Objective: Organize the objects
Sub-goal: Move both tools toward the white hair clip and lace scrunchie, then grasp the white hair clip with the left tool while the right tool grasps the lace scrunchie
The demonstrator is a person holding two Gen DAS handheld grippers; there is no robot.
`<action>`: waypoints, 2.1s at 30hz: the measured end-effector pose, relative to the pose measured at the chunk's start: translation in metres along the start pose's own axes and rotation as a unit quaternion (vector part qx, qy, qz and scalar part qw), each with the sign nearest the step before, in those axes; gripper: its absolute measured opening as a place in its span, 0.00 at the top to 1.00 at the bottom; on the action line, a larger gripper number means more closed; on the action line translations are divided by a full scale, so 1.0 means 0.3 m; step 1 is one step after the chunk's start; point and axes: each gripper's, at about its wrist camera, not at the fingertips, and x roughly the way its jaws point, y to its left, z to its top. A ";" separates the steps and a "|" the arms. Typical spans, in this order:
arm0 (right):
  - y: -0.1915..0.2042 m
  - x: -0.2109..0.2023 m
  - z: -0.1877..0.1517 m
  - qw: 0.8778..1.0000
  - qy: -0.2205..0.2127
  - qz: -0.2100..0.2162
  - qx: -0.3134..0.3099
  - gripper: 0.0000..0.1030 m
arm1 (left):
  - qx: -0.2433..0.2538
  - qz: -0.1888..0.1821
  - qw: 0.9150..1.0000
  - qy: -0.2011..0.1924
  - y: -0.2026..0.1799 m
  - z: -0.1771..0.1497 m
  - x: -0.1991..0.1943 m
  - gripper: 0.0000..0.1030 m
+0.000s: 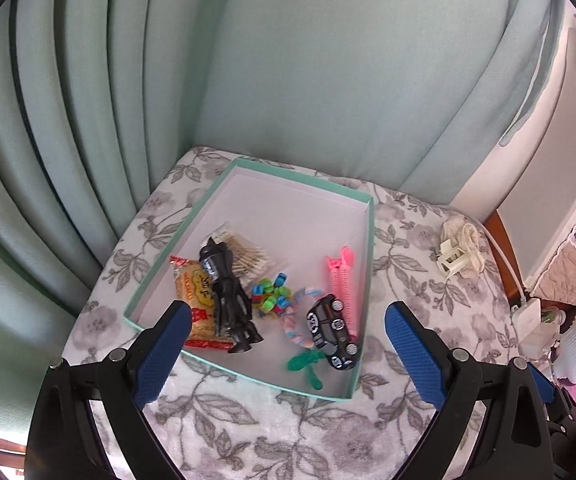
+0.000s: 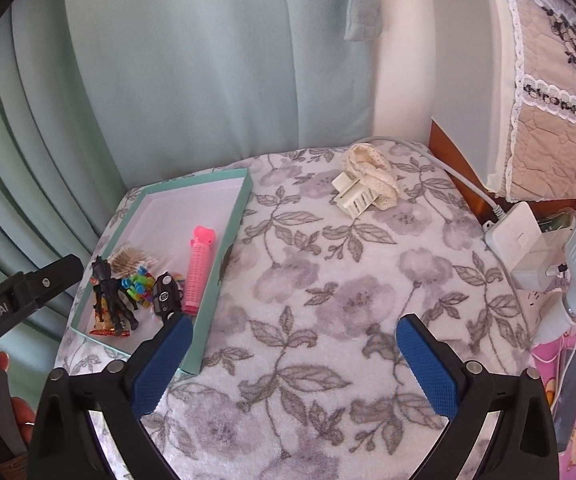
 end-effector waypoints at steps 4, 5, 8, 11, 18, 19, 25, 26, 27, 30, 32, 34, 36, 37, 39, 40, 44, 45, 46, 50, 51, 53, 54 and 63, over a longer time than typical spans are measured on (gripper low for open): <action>-0.056 0.013 0.029 1.000 0.001 -0.009 0.016 0.00 | 0.005 -0.027 1.000 0.009 -0.055 0.029 0.027 0.06; -0.069 0.016 0.033 1.000 0.001 -0.012 0.020 0.00 | 0.007 -0.033 0.999 0.010 -0.069 0.033 0.035 0.06; -0.106 0.033 0.048 0.999 0.003 -0.018 0.029 0.00 | 0.018 -0.044 0.999 0.015 -0.112 0.042 0.062 0.06; -0.141 0.057 0.059 0.999 0.009 -0.025 0.036 0.00 | 0.028 -0.054 0.998 0.023 -0.155 0.049 0.098 0.06; -0.204 0.121 0.099 0.998 0.019 -0.038 0.050 0.00 | 0.051 -0.069 0.996 0.031 -0.244 0.073 0.189 0.06; -0.211 0.128 0.105 0.998 0.019 -0.040 0.051 0.00 | 0.052 -0.072 0.995 0.034 -0.252 0.078 0.202 0.06; -0.240 0.171 0.153 0.998 0.009 -0.046 0.050 0.00 | 0.047 -0.087 0.994 0.052 -0.292 0.119 0.283 0.06; -0.243 0.177 0.161 0.998 0.005 -0.046 0.048 0.00 | 0.048 -0.090 0.993 0.055 -0.301 0.126 0.296 0.06; -0.246 0.183 0.169 0.998 0.001 -0.046 0.047 0.00 | 0.050 -0.093 0.993 0.058 -0.311 0.132 0.309 0.06; -0.261 0.207 0.194 0.997 -0.013 -0.052 0.048 0.00 | 0.055 -0.100 0.991 0.069 -0.351 0.154 0.354 0.06; -0.273 0.237 0.210 0.998 -0.010 -0.050 0.045 0.00 | 0.058 -0.112 0.989 0.081 -0.381 0.169 0.386 0.06; -0.282 0.276 0.227 0.998 -0.001 -0.052 0.040 0.00 | 0.066 -0.114 0.987 0.089 -0.410 0.180 0.417 0.06; -0.294 0.309 0.242 0.998 0.002 -0.053 0.039 0.00 | 0.076 -0.106 0.986 0.099 -0.436 0.185 0.453 0.06; -0.300 0.325 0.251 0.998 0.004 -0.053 0.038 0.00 | 0.079 -0.104 0.986 0.101 -0.444 0.186 0.467 0.06; -0.309 0.357 0.268 0.998 0.009 -0.056 0.032 0.03 | 0.084 -0.100 0.986 0.101 -0.452 0.187 0.493 0.06; -0.311 0.373 0.276 0.998 0.011 -0.055 0.028 0.04 | 0.085 -0.097 0.986 0.102 -0.453 0.187 0.505 0.06; -0.310 0.431 0.306 0.998 0.018 -0.054 0.015 0.09 | 0.080 -0.093 0.986 0.115 -0.454 0.190 0.558 0.06; -0.309 0.443 0.313 0.998 0.020 -0.054 0.014 0.12 | 0.080 -0.092 0.986 0.118 -0.455 0.191 0.568 0.06; -0.308 0.453 0.320 0.998 0.020 -0.053 0.011 0.13 | 0.080 -0.090 0.985 0.121 -0.455 0.190 0.578 0.06; -0.308 0.483 0.343 0.998 0.019 -0.057 0.000 0.23 | 0.077 -0.088 0.985 0.126 -0.458 0.191 0.608 0.06; -0.312 0.487 0.350 0.998 0.017 -0.057 0.001 0.26 | 0.077 -0.089 0.985 0.127 -0.462 0.192 0.614 0.06; -0.324 0.488 0.360 0.998 0.013 -0.056 0.004 0.35 | 0.080 -0.092 0.984 0.128 -0.470 0.192 0.626 0.06; -0.334 0.491 0.360 0.998 0.012 -0.056 0.007 0.41 | 0.081 -0.094 0.984 0.129 -0.475 0.192 0.632 0.06; -0.411 0.513 0.332 0.999 0.017 -0.034 0.034 0.90 | 0.094 -0.119 0.978 0.144 -0.565 0.175 0.677 0.06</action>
